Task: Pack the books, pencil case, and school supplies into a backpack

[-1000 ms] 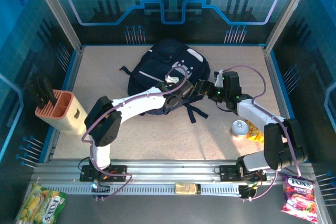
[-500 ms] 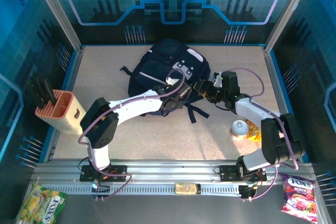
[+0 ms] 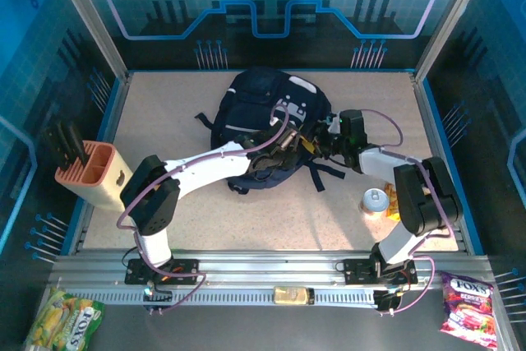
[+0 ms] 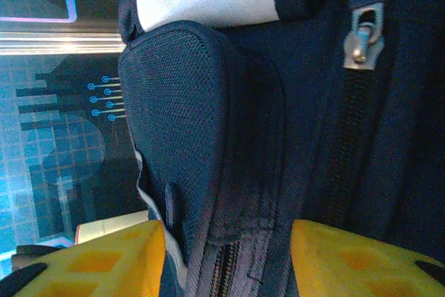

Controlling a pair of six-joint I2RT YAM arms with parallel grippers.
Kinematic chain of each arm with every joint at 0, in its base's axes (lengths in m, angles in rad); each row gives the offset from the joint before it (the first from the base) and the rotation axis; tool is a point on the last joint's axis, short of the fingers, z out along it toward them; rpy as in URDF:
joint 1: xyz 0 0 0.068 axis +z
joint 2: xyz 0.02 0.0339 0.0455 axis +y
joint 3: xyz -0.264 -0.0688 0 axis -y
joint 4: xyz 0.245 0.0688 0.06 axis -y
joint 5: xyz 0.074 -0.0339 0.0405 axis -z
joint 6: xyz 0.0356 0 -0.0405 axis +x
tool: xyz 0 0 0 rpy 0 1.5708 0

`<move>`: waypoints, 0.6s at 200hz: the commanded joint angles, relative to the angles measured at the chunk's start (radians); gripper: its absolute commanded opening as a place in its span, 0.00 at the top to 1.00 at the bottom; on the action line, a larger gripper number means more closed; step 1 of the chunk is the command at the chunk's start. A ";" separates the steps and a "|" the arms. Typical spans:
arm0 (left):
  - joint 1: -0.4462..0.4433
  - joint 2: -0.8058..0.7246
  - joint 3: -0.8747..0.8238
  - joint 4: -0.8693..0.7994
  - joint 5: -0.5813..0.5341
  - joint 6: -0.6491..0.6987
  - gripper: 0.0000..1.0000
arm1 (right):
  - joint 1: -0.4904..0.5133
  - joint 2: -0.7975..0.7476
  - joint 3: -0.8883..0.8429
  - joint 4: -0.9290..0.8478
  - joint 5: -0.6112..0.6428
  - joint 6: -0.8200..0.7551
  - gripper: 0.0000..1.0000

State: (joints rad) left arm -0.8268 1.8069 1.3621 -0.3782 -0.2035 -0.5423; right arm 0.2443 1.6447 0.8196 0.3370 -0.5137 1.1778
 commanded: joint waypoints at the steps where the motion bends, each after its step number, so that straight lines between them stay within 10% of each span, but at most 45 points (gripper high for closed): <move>1: -0.008 -0.012 0.001 0.038 0.046 0.048 1.00 | 0.023 0.032 0.054 -0.044 -0.008 -0.040 0.52; 66: -0.003 -0.049 -0.048 -0.007 -0.046 0.116 1.00 | 0.025 0.065 0.165 -0.249 0.080 -0.197 0.88; 120: 0.032 -0.131 -0.189 -0.022 -0.199 0.189 1.00 | -0.047 0.033 0.159 -0.235 0.114 -0.303 0.94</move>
State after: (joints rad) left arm -0.8238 1.7367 1.2350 -0.3676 -0.3019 -0.4156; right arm 0.2558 1.7039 0.9516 0.1196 -0.4549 0.9638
